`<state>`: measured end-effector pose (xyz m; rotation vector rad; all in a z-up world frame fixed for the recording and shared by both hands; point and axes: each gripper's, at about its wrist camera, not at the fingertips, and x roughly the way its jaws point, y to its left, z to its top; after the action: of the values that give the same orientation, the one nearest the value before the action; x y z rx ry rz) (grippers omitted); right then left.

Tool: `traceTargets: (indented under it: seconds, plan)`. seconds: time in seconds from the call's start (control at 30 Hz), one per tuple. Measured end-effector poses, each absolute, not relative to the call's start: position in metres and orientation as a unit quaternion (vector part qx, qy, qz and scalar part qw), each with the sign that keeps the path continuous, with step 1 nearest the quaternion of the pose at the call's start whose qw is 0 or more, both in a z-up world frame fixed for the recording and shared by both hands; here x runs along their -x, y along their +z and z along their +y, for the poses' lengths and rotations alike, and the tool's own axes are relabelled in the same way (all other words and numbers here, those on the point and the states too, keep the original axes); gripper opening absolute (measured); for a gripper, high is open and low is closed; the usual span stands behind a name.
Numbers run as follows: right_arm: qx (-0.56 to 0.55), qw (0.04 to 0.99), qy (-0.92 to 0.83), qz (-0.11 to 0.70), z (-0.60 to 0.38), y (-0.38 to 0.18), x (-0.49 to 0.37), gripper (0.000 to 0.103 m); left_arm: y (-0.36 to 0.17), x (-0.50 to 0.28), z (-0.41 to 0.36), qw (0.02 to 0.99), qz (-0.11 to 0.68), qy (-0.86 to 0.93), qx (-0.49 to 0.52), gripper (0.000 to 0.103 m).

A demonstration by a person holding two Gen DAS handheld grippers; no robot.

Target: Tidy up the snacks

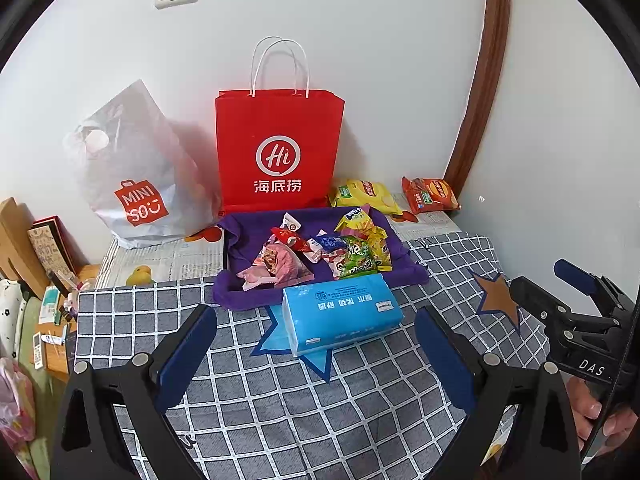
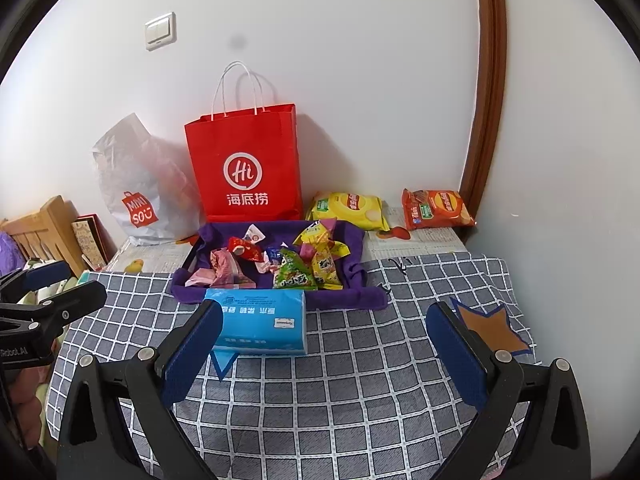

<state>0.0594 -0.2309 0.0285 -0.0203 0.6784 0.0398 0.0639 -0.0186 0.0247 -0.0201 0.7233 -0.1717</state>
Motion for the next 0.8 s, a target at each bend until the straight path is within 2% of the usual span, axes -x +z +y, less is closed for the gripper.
traceTargets:
  seconds: [0.8]
  plan:
    - [0.006, 0.943, 0.028, 0.331, -0.2285, 0.0288, -0.0548, 0.101, 0.0262, -0.0579, -0.0159, 0.932, 0.352, -0.082, 0.011, 0.1]
